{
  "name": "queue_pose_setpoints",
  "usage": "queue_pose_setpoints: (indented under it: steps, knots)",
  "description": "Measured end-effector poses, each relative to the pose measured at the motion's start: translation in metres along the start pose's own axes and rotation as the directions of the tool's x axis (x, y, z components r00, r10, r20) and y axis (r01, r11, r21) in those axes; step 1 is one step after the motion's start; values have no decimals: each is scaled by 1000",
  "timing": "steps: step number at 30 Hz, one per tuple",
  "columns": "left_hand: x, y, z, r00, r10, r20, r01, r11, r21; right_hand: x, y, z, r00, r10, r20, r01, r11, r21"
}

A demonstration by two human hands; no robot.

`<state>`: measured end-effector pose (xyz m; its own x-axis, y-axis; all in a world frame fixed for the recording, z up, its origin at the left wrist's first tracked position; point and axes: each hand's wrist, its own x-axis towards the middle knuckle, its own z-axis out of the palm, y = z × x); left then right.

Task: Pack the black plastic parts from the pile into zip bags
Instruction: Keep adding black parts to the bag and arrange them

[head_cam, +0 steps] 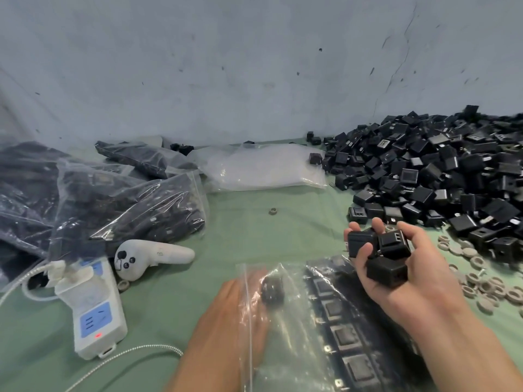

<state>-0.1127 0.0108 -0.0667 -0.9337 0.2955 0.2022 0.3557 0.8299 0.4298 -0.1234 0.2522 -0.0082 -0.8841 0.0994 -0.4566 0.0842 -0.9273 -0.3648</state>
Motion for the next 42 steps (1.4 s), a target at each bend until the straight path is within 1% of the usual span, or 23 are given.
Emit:
queue_pose_setpoints:
  steps: [3, 4, 7, 9, 11, 12, 17, 19, 21, 23, 24, 27, 29, 31, 34, 36, 42]
  knots:
    - [-2, -1, 0, 999, 36, -25, -34, 997, 75, 1, -5, -4, 1000, -12, 0, 12, 1000, 10]
    - [-2, -1, -1, 998, 43, -40, -41, 997, 61, 1, -6, -4, 1000, -16, 0, 16, 1000, 11]
    - [0, 2, 0, 1000, 23, -11, -23, 999, 30, 1, -4, -3, 1000, -17, 2, 17, 1000, 18]
    - [3, 9, 0, 999, -33, -29, 34, 999, 35, 1, -3, -2, 1000, -19, 8, 18, 999, 31]
    - [5, 19, 2, 989, -143, -42, 147, 986, 85, 0, -4, -3, 1000, -24, 13, 23, 999, 34]
    - [5, 24, 2, 984, -175, -46, 179, 977, 113, -1, -4, -3, 1000, -25, 16, 25, 999, 33]
    - [4, 32, 3, 975, -197, -105, 207, 974, 95, -3, -7, -3, 999, -32, 12, 32, 999, 39]
    - [4, 32, 3, 965, -236, -111, 247, 964, 96, -3, -7, -3, 1000, -30, 8, 30, 998, 58]
    - [5, 32, 1, 962, -259, -88, 269, 955, 123, -4, -7, -2, 1000, -26, 10, 26, 997, 76]
    - [5, 28, -1, 971, -232, -55, 237, 965, 113, -5, -8, -2, 1000, -22, 15, 21, 996, 90]
    - [4, 25, -2, 980, -196, -37, 198, 976, 86, -5, -8, -2, 1000, -22, 18, 20, 995, 93]
    - [2, 20, -3, 999, -14, -45, 16, 999, 47, -5, -8, -1, 1000, -18, 17, 16, 995, 95]
    - [4, 19, -3, 999, 32, -43, -29, 997, 66, -5, -8, 0, 1000, -13, 15, 11, 995, 96]
    - [6, 16, -1, 998, 60, -8, -59, 996, 70, -5, -8, 0, 1000, -13, 11, 12, 995, 99]
    - [8, 13, -2, 993, 87, 76, -90, 996, 26, -5, -8, -1, 1000, -13, 16, 11, 995, 104]
    - [9, 13, -3, 991, 77, 106, -76, 997, -12, -6, -9, -1, 1000, -10, 23, 7, 995, 104]
    - [10, 14, 0, 995, 37, 88, -39, 999, 19, -6, -9, -1, 1000, -10, 23, 8, 994, 107]
